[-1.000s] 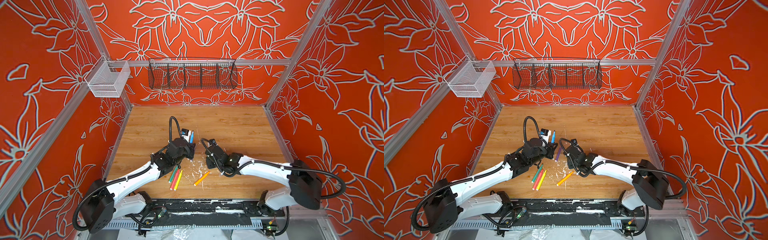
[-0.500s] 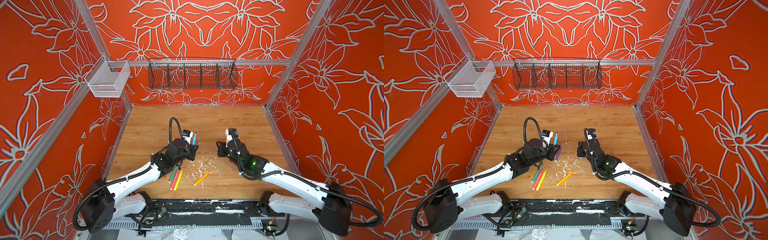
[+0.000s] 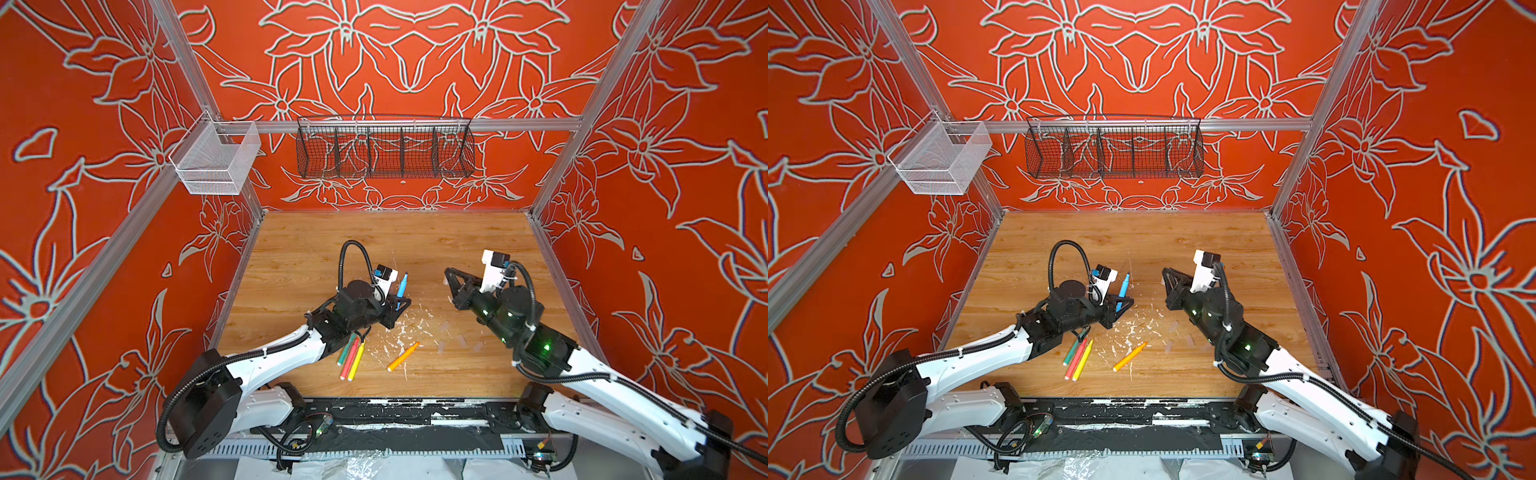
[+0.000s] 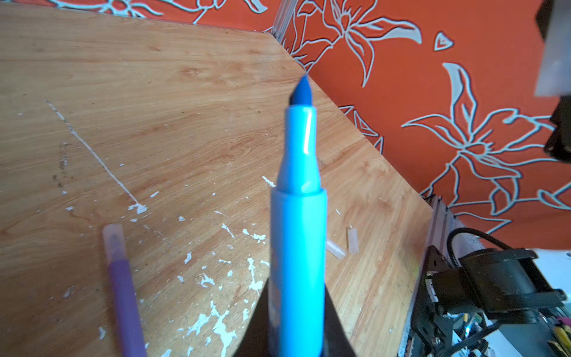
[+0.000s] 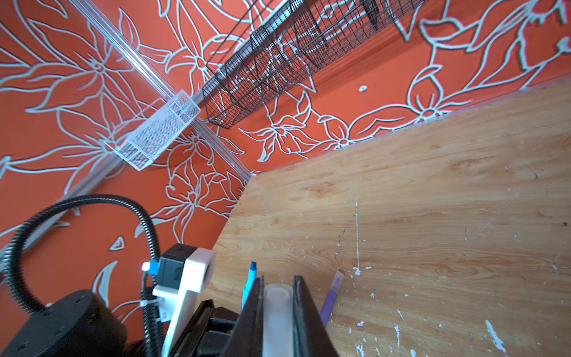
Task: Insert the pens into the pen caps
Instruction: 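Lift the translucent cap with the right gripper toward the blue marker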
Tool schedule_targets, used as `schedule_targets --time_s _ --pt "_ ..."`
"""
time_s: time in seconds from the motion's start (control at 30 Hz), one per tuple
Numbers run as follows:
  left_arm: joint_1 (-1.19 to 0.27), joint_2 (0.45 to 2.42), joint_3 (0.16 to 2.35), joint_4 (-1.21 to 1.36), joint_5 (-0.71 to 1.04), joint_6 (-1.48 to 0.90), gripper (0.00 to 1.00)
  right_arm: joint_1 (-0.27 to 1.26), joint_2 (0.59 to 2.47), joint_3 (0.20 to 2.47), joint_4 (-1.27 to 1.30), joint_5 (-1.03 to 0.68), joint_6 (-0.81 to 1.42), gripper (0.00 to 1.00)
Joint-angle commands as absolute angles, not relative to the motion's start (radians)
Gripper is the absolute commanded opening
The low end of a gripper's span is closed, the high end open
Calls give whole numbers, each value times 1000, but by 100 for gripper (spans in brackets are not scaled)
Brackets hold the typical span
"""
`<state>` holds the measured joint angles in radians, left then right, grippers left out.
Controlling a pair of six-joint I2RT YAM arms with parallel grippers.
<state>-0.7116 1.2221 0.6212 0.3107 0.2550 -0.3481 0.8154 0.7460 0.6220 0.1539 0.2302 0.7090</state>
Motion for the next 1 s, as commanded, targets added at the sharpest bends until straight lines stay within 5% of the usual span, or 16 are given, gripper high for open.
schedule_targets --time_s 0.0,0.33,0.97 --pt "-738 1249 654 339 302 -340 0 815 675 507 234 178 764 7" --pt "-855 1290 711 296 243 -301 0 816 798 417 598 31 796 5" --pt "-857 1250 687 297 205 -284 0 813 975 473 762 155 748 2"
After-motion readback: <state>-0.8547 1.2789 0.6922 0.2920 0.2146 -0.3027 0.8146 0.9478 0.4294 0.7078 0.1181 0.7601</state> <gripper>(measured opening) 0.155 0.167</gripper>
